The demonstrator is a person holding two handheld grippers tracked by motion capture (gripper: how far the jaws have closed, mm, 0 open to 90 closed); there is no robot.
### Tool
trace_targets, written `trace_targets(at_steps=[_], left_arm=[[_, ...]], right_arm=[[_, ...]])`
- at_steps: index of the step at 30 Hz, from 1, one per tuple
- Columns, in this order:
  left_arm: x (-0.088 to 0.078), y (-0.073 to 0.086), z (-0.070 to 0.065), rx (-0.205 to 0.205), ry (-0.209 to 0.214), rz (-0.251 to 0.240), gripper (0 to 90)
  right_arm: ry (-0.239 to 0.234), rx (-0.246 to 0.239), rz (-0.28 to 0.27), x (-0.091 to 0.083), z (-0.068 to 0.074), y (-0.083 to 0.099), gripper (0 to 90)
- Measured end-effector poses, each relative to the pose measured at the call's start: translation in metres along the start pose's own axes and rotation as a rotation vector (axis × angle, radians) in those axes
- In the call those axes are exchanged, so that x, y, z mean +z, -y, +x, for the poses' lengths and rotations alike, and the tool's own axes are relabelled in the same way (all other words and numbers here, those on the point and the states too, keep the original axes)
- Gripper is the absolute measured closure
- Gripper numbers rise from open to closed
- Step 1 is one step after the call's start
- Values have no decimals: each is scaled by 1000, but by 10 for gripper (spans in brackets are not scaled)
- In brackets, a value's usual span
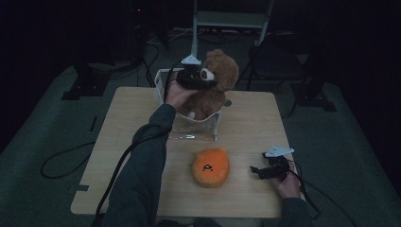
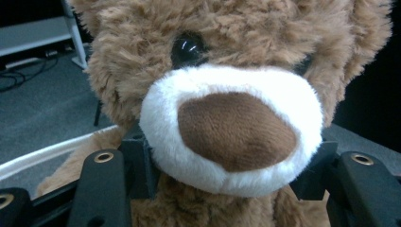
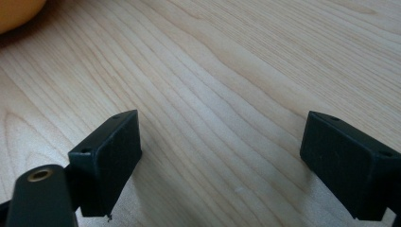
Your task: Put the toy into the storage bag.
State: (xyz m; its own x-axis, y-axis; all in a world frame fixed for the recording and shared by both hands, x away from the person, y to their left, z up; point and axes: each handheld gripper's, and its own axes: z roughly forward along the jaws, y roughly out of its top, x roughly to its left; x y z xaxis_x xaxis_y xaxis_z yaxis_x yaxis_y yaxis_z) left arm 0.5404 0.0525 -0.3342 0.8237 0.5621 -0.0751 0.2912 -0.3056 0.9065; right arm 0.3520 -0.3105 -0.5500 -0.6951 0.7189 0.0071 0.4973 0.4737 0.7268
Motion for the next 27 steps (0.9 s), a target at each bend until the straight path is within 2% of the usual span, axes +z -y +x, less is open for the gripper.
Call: trace_targets(at_steps=[5,10,12,13,15,16,20,21,27], left_arm=[[0,1,0,-3,13,24,388],[1,2,0,13,27,77,386],[2,3,0,12,45,94,383],[2,3,0,12,45,94,381],[2,3,2,-8,72,92,380],[1,3,4,-28,102,91,375],[1,4,6,-44,129,85,347],[1,4,7,-59,140,78,337],[-1,3,8,-75,156,66,288]], right_arm=[[0,0,0,0,0,0,125],[0,0,0,0,0,0,125],[0,1,0,0,0,0,125],[0,1,0,0,0,0,125],[0,1,0,0,0,0,125],[1,-1,0,0,0,0,125],[1,0,0,0,0,0,125],[1,0,0,0,0,0,125],[1,0,0,0,0,0,125]])
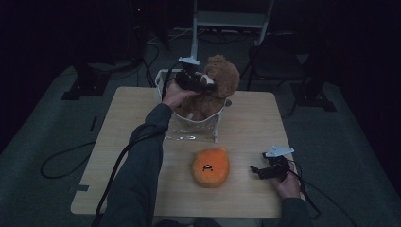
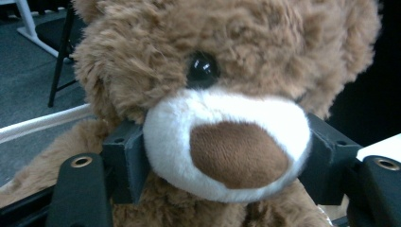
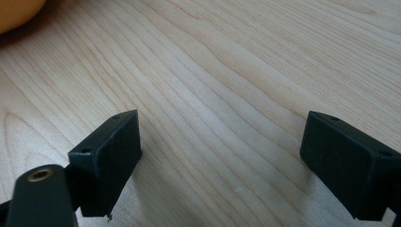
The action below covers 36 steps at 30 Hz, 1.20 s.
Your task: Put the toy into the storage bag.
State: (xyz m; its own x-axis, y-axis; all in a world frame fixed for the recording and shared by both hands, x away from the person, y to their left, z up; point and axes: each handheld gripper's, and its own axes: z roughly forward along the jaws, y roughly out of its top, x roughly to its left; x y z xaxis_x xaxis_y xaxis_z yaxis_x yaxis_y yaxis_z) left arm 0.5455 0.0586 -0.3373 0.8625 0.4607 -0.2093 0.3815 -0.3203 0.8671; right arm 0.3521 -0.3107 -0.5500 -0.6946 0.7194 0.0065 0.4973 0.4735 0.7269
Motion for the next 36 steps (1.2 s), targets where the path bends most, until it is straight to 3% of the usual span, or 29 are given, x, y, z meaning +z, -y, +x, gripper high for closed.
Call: trace_targets(at_steps=[12,15,19,27,32,36], left_arm=[[2,1,1,-13,-17,-10,218],[3,0,0,-6,-54,-12,195],[4,-1,-4,39,-98,-24,180],[4,-1,-4,45,-101,-54,176],[2,-3,-2,15,-84,-110,166],[2,-3,-1,8,-79,-124,166]], right_arm=[[0,0,0,0,0,0,125],[0,0,0,0,0,0,125],[0,0,0,0,0,0,125],[0,0,0,0,0,0,125],[0,0,0,0,0,0,125],[0,-1,0,0,0,0,125]])
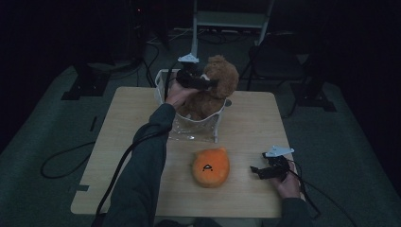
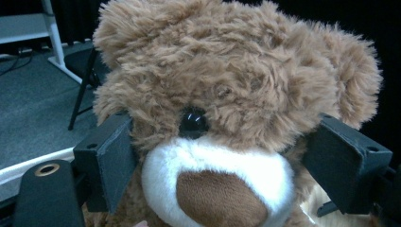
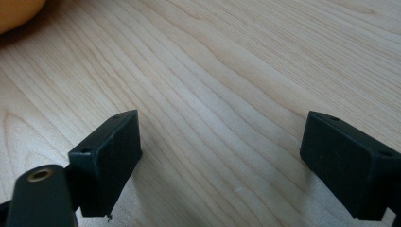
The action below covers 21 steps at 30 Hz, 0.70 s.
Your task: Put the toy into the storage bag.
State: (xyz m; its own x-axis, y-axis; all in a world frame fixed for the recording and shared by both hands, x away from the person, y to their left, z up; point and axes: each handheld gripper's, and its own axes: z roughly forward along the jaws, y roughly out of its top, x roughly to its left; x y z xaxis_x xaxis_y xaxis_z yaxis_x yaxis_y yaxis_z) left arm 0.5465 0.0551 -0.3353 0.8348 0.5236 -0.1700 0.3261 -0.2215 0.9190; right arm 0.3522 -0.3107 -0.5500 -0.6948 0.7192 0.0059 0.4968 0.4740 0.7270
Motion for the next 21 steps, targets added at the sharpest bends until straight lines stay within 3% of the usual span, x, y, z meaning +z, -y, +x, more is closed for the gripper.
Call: trace_targets(at_steps=[13,21], left_arm=[[-4,-6,0,-12,7,-49,168],[0,-10,-6,21,-11,-24,179]], right_arm=[[0,-1,-1,0,0,0,125],[1,-1,-1,0,0,0,125]])
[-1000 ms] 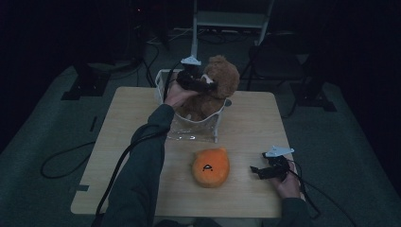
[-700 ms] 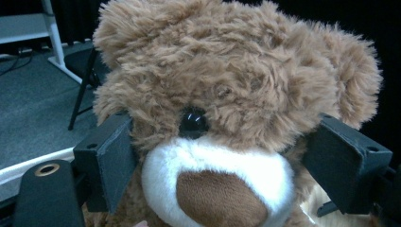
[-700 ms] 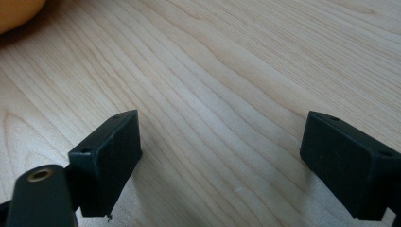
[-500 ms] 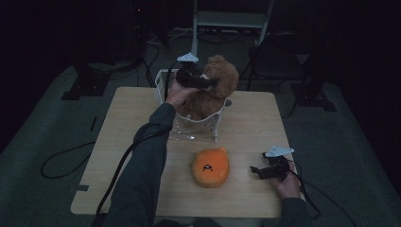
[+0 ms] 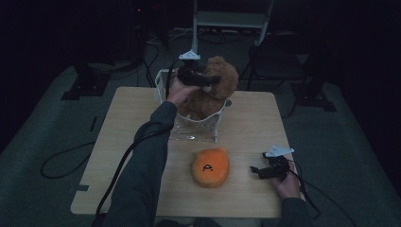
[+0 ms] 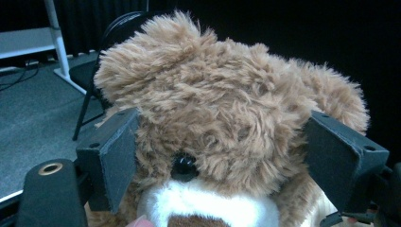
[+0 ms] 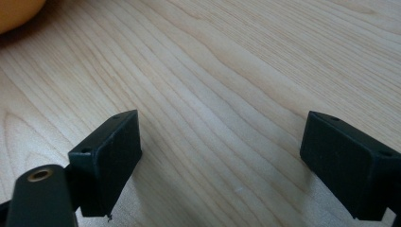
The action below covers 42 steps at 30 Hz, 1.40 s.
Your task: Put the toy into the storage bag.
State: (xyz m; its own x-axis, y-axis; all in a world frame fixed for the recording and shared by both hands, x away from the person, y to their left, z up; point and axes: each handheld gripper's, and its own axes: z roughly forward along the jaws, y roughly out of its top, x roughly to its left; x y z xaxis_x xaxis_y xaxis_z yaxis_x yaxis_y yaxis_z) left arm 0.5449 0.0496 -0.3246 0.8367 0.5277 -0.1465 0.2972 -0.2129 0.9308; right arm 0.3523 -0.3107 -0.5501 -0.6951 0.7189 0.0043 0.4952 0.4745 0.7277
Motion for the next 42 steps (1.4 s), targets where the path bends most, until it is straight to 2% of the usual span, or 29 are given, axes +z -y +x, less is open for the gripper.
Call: trace_targets(at_steps=[5,16,19,23,28,33,38,40,42], left_arm=[[2,1,-3,15,-4,38,225],[-4,7,-6,74,-13,196,242],[-4,7,-7,80,-31,180,236],[-3,6,-6,64,-32,145,227],[-3,5,-7,31,-41,51,224],[3,5,-8,43,-51,91,243],[2,10,-10,67,-55,130,279],[2,11,-12,78,-50,162,295],[5,14,-15,100,-54,214,305]], right_arm=[[0,-1,0,0,0,0,125],[0,0,0,0,0,0,125],[-1,1,0,0,0,0,125],[0,2,1,0,0,0,125],[0,2,1,0,0,0,125],[1,0,-1,0,0,0,125],[0,2,1,0,0,0,125],[0,2,1,0,0,0,125],[0,3,1,0,0,0,125]])
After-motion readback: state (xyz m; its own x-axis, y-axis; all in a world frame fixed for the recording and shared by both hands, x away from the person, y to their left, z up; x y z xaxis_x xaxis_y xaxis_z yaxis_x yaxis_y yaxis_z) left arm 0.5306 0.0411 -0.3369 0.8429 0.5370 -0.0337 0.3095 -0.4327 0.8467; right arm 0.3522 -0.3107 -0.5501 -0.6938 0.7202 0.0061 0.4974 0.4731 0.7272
